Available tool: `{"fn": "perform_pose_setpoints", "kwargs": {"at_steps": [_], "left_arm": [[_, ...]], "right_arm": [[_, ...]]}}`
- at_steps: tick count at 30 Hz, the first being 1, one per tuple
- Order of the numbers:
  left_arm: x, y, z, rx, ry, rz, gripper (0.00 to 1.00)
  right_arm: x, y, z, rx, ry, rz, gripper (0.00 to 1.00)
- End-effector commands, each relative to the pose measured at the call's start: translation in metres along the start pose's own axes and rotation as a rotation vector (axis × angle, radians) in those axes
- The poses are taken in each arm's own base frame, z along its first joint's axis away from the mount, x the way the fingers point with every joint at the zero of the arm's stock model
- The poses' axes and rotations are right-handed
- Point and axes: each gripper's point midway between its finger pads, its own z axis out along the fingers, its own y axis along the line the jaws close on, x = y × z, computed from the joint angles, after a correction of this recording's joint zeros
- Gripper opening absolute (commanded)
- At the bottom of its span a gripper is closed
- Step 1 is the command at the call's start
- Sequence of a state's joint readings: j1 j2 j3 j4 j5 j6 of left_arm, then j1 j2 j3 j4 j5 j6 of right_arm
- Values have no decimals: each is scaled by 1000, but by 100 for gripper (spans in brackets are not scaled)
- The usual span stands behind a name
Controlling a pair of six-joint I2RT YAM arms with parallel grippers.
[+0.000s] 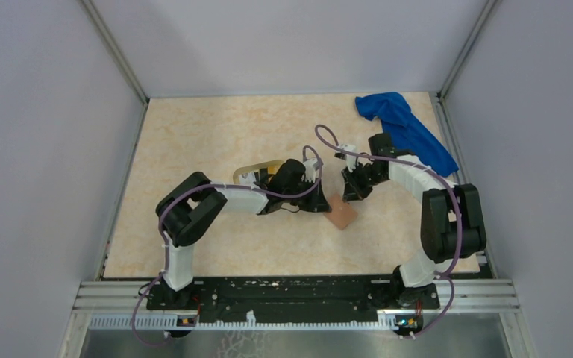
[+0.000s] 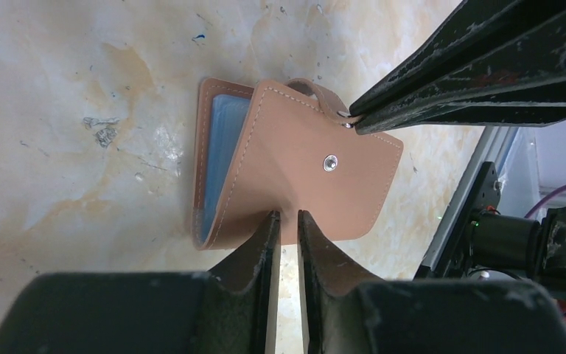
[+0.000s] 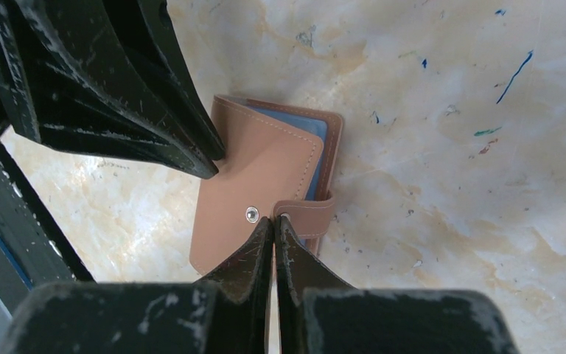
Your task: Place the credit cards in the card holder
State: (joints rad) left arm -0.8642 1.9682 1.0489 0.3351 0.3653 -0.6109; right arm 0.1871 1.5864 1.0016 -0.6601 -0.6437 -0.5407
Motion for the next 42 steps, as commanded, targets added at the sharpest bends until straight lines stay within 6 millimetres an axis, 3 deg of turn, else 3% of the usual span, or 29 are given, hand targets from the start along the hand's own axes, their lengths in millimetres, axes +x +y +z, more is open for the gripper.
{"fn": "perform_pose_setpoints", "kwargs": {"at_steps": [1,10,19,42], "left_arm": [[-2,1,10,31,-15,-26,19],[4,-4,8,91,-31,-62,11],[4,-6,3,96,-45,-62,11],[4,-8,2,105,-46,-63,10]], "right_arm": [[6,8,4,-38,5,-30,0],[17,12,12,-42,42,-60,0],[25,7,13,-9,87,-76,0],[29,17,9,-46,136,-122,0]]}}
